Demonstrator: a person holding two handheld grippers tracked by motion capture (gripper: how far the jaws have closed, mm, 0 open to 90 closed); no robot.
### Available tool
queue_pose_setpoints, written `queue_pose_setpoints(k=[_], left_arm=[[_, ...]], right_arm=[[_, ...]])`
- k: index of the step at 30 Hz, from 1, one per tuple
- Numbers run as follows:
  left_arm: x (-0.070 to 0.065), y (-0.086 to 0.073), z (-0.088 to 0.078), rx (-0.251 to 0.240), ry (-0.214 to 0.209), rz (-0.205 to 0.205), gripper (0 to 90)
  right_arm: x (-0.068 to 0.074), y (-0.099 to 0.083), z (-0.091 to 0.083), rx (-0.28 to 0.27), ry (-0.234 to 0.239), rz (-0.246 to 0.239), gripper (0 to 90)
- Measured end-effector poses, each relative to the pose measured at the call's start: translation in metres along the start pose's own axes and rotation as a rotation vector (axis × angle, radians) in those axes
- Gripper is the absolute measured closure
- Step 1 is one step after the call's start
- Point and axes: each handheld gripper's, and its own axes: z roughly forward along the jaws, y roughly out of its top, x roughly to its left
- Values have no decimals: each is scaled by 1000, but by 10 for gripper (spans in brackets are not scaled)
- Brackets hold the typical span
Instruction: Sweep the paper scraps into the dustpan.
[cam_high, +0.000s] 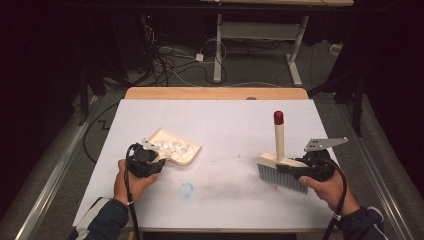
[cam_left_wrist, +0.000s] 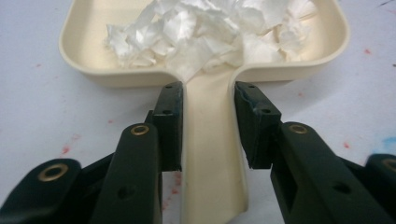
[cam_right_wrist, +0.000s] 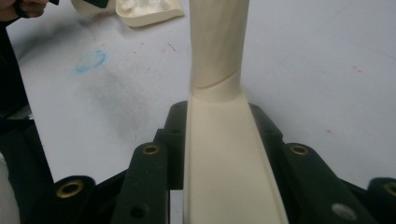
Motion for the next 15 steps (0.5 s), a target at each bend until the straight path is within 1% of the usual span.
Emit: queue_pose_setpoints(k=[2, 3, 4, 6, 7, 8, 9, 11, 13, 15], left_arm=[[-3, -1, 1, 6, -3, 7, 606], [-4, -2, 1, 8, -17, 7, 602], [-5, -3, 2, 13, -31, 3, 592], [-7, -6, 3, 23, -60, -12, 582], [-9, -7, 3, 22, -68, -9, 577], [-11, -7, 2, 23, -62, 0, 568], [-12, -7, 1, 24, -59, 8, 565], [-13, -7, 0, 21, -65, 21, 561], [-14, -7, 0, 20, -63, 29, 560], [-14, -7, 1, 20, -55, 43, 556]], right_arm=[[0, 3, 3, 12, 18, 4, 672], [1, 4, 4, 20, 22, 8, 672], [0, 5, 5, 21, 39, 9, 671], [-1, 6, 7, 24, 69, 33, 673], [-3, 7, 8, 29, 77, 44, 672], [-5, 7, 9, 35, 85, 47, 672], [-7, 7, 10, 43, 88, 46, 672], [-11, 8, 12, 56, 69, 53, 672], [-16, 10, 15, 67, 64, 63, 671], [-22, 12, 18, 86, 50, 58, 669]])
